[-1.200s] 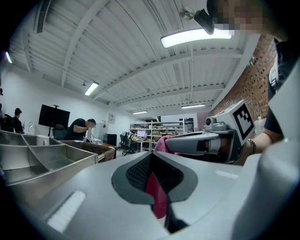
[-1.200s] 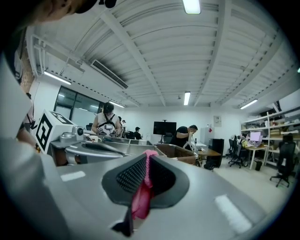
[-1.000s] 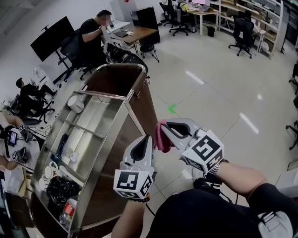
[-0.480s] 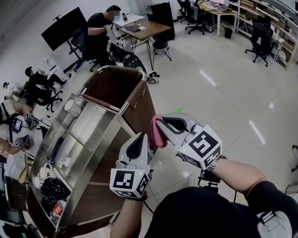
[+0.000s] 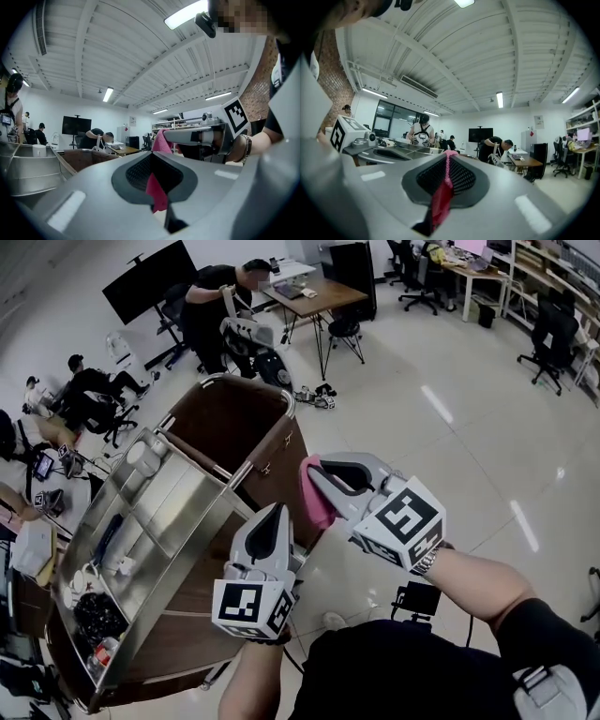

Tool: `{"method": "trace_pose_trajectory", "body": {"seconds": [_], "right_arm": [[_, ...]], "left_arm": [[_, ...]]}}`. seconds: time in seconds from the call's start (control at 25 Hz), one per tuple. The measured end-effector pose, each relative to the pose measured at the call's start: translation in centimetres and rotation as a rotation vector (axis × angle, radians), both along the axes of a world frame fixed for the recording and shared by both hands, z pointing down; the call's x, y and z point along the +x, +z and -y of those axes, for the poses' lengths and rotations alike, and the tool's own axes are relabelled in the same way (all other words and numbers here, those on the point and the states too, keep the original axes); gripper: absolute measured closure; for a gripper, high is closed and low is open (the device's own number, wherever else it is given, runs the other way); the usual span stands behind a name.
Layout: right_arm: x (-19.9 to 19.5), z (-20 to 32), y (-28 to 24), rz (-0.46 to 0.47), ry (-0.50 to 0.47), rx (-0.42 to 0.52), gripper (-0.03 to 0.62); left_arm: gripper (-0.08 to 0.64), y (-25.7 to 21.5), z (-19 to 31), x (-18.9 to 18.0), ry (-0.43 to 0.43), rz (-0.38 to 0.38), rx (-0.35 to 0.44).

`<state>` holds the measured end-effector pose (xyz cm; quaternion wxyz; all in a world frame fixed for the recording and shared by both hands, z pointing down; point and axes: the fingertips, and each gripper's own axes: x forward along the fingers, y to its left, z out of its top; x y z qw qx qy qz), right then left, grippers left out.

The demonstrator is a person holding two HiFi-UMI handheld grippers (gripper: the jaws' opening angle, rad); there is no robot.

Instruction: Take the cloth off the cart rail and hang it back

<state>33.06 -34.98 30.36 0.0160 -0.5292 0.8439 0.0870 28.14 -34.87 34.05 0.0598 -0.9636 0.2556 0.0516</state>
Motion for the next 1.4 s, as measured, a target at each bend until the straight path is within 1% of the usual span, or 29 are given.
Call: {"method": "trace_pose_trajectory", "body": {"seconds": [0.12,0.28,0.56,0.72,0.84,0.96,1.16,1.24,1.4], "right_arm": [[0.7,2.1,-0.4,0.013,-0.004,0.002,0.581],[0.8,5.4,-0.7,0.020,0.002,-0.008,0.581],[-0.2,12.0,-1.4,0.033,0.019,-0.044,0.581],[-0.5,15.3,-1.8,0.041,0.016,-0.074,0.581],[0.0,17.8,-2.2,0.052,0.002,-0.089,0.581],[1.1,21.0,-2.1,0.060,-0.024,-0.106,0.581],[2.0,26.8,0.0,0.042,-0.095,-0.164,0.581],[2.8,28.7,0.8,0.031,-0.123,-0.191,0.581],[5.9,32.2,2.5,0.017,-0.164,-0.256,0.581]], "left_arm": [[0.557,-0.3,1.3,0.4,-0.007,-0.002,0.006],[0.557,-0.9,3.7,0.1,-0.003,-0.014,0.020],[0.557,-3.0,7.6,-1.4,0.019,-0.026,0.056],[0.555,-4.1,9.1,-2.4,0.007,-0.040,0.069],[0.557,-4.3,10.6,-2.5,-0.018,-0.044,0.063],[0.557,-4.4,13.0,-1.9,-0.064,-0.051,0.052],[0.555,-4.4,16.8,-0.2,-0.143,-0.054,0.047],[0.557,-4.7,18.0,0.9,-0.176,-0.057,0.041],[0.557,-5.3,19.9,4.6,-0.227,-0.045,0.032]]}}
